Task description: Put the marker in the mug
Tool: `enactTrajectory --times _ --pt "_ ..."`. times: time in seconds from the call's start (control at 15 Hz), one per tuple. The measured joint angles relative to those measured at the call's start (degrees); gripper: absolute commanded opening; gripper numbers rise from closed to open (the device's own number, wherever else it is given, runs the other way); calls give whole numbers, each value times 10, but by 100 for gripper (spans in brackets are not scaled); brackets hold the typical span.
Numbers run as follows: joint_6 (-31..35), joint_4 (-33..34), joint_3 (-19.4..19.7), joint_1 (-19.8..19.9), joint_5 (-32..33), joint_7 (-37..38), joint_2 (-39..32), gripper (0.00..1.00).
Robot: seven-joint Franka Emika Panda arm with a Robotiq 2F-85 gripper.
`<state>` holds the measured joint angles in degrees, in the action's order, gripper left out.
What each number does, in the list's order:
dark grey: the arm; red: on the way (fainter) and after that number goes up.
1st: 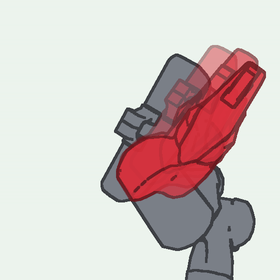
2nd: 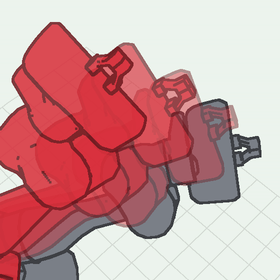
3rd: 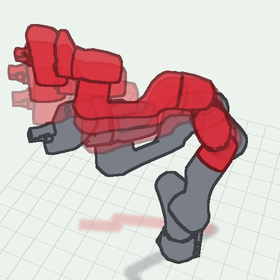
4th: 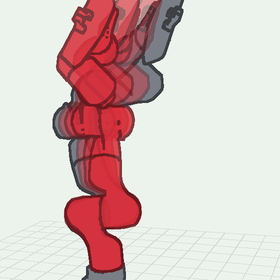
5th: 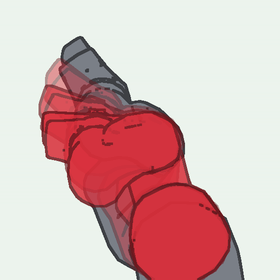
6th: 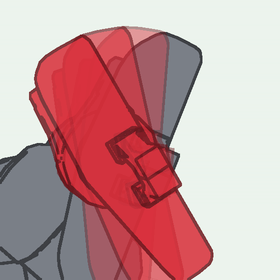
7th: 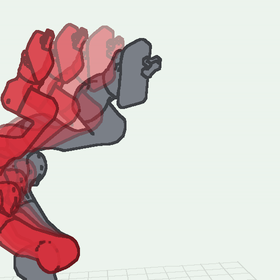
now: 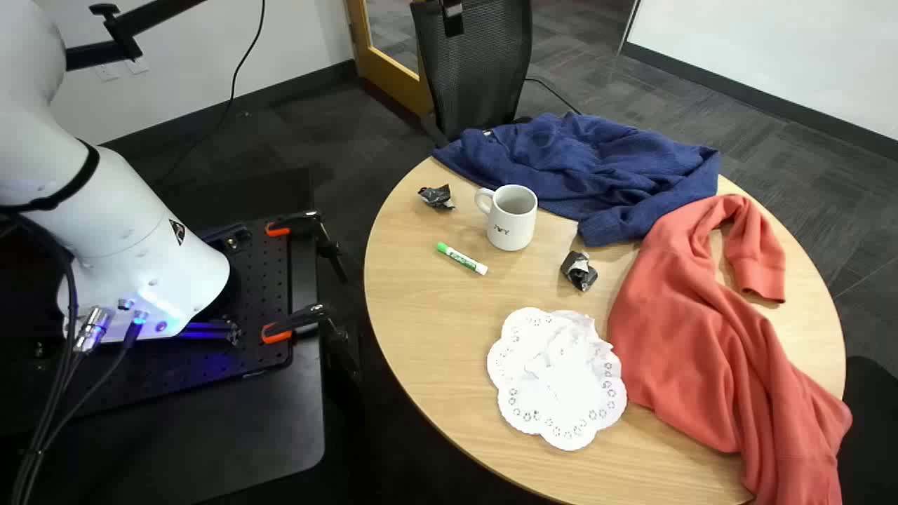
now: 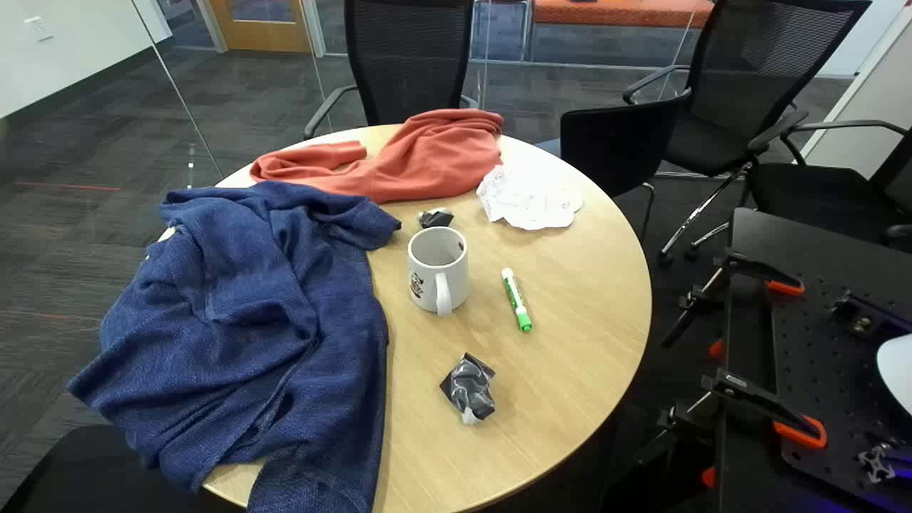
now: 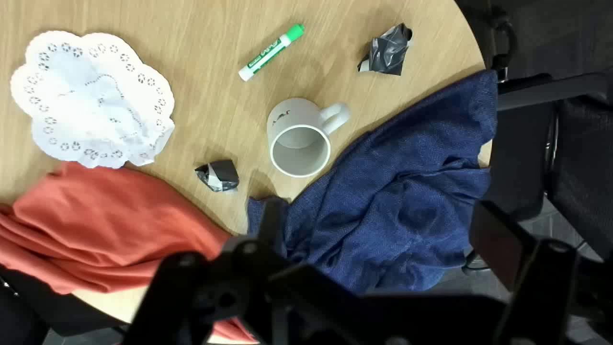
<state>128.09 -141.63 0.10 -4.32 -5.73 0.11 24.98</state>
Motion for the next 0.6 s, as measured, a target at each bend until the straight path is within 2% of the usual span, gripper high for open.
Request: enactTrajectory --times 0.6 --pt "1 -4 0 3 2 8 0 100"
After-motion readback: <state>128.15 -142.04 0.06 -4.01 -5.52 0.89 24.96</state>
